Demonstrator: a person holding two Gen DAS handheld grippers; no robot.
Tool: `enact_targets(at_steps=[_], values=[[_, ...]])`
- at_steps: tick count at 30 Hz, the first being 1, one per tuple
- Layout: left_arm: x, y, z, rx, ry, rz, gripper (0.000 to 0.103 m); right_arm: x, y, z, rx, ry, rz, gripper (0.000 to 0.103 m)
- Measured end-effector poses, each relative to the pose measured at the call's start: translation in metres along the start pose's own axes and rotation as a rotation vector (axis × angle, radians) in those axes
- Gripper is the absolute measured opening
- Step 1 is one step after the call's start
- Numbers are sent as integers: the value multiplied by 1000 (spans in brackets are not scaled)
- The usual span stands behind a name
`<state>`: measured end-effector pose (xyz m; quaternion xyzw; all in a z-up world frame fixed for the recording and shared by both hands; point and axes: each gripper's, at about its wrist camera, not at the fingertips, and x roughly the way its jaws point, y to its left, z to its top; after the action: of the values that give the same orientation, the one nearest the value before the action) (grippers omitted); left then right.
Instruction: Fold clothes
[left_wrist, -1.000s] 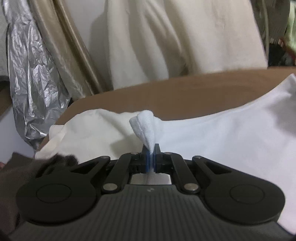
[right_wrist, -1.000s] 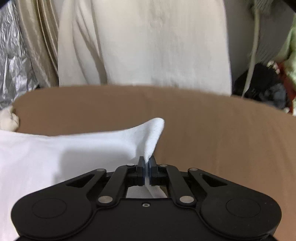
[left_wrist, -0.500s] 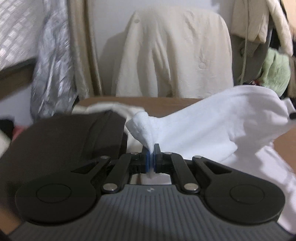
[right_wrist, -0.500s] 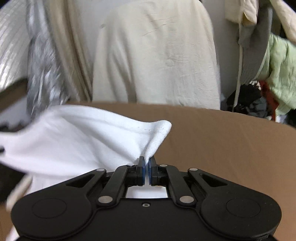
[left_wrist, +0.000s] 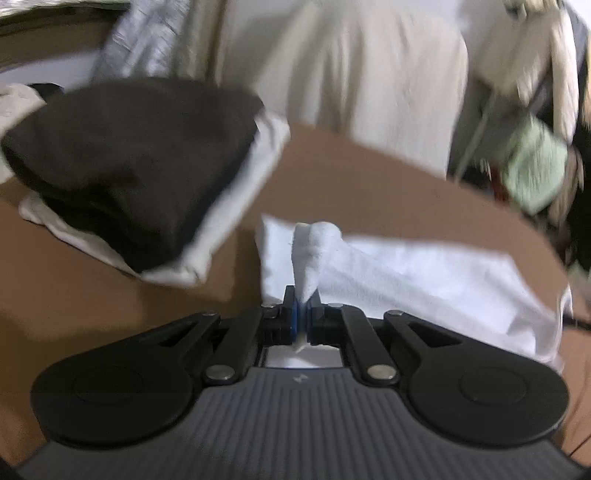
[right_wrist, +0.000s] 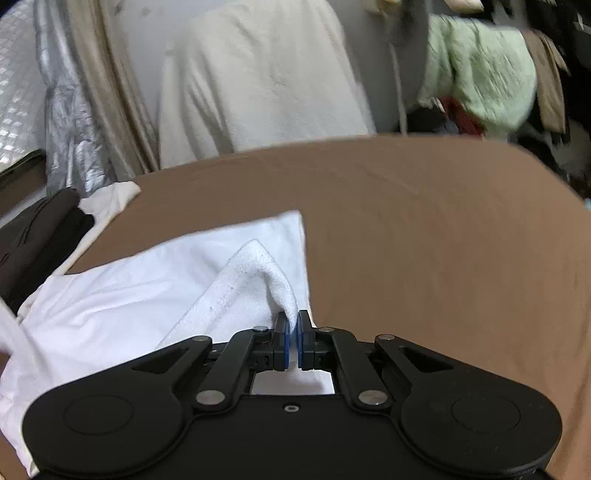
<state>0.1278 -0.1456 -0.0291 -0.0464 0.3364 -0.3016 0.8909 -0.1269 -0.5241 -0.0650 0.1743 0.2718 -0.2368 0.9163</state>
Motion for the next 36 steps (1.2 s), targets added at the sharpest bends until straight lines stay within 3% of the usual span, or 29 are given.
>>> enact_targets(at_steps=[2,5,8,11,18,20,22,24,25,26,28,30,32,36], values=[[-8,-2,-10,3,19,20,4,-13,4,7,-40,-43,11,6],[3,-9,-41,91,158,160,6,-16,3,-1,-115,-31,-24,6],[17,7,-45,8,253,171,7,-7,-11,-30,-63,-16,-60,5],[5,30,-39,-184,267,121,7,-8,-23,-52,-1,-28,-47,5],[-7,21,-46,-145,226,167,11,-24,-36,-68,89,-12,-39,7],[-12,20,-44,-157,171,170,11,-36,-36,-73,113,-6,-15,14],[-31,20,-38,-176,60,114,13,-49,-39,-77,173,-8,42,14],[-43,15,-35,-153,-20,96,31,-58,-43,-82,253,0,132,17],[-47,12,-34,-135,-48,100,38,-60,-46,-86,296,1,180,23],[-47,9,-34,-124,-45,111,44,-63,-48,-89,338,2,228,37],[-40,8,-36,-145,-1,96,44,-64,-52,-97,425,8,302,49],[-26,9,-39,-178,67,78,45,-57,-55,-104,495,35,356,51],[-17,8,-42,-170,96,114,45,-49,-55,-108,528,57,368,51],[-10,6,-39,-171,78,158,56,-35,-59,-118,622,58,376,57]])
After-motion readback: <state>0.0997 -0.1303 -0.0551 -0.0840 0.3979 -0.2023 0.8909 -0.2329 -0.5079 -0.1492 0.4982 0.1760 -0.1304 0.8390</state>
